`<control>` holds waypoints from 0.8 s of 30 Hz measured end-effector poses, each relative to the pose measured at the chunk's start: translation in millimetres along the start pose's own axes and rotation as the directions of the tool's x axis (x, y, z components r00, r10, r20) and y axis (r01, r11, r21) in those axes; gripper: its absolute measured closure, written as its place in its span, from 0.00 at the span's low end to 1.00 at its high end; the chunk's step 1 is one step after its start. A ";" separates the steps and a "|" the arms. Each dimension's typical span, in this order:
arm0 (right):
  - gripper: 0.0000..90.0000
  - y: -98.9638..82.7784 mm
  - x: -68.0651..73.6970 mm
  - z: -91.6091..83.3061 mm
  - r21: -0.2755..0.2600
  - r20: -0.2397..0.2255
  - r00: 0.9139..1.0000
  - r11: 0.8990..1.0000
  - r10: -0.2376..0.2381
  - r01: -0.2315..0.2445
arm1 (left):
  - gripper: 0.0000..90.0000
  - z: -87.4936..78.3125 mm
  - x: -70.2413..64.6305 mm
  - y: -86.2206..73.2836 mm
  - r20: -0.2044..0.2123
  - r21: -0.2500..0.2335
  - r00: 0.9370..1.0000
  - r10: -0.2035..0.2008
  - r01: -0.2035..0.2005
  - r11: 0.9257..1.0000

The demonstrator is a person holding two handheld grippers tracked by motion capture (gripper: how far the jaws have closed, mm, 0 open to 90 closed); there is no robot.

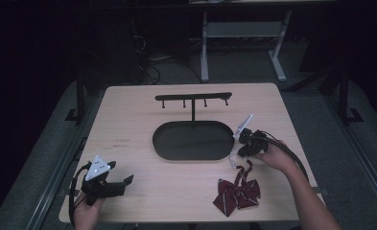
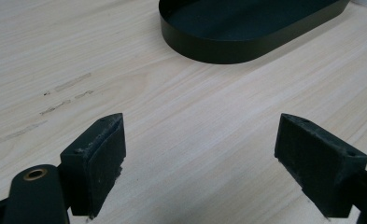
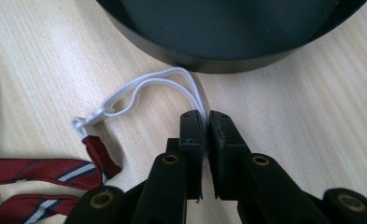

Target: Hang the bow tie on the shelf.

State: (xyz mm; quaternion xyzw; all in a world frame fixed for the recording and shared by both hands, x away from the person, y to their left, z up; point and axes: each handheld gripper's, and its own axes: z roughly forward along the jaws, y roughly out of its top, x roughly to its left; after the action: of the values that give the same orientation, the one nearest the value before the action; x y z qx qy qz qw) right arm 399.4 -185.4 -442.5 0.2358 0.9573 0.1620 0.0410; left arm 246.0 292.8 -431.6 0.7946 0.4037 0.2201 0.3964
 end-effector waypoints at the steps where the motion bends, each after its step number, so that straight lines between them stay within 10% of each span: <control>1: 0.94 0.0 0.1 0.2 0.001 0.000 1.000 1.000 -0.002 0.002 | 0.18 0.1 0.1 0.1 0.000 0.001 1.000 0.001 -0.001 1.000; 24: 0.98 -6.2 7.7 -24.8 -0.046 -0.053 0.997 0.998 -0.055 0.052 | 0.18 0.4 -1.4 -0.2 -0.002 -0.003 1.000 -0.001 0.001 1.000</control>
State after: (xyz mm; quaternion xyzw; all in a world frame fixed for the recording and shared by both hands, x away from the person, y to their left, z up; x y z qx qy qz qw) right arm 386.0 -194.2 -421.2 0.2045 0.9602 0.1885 0.0248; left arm 245.4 291.5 -432.1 0.7936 0.4042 0.2213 0.3974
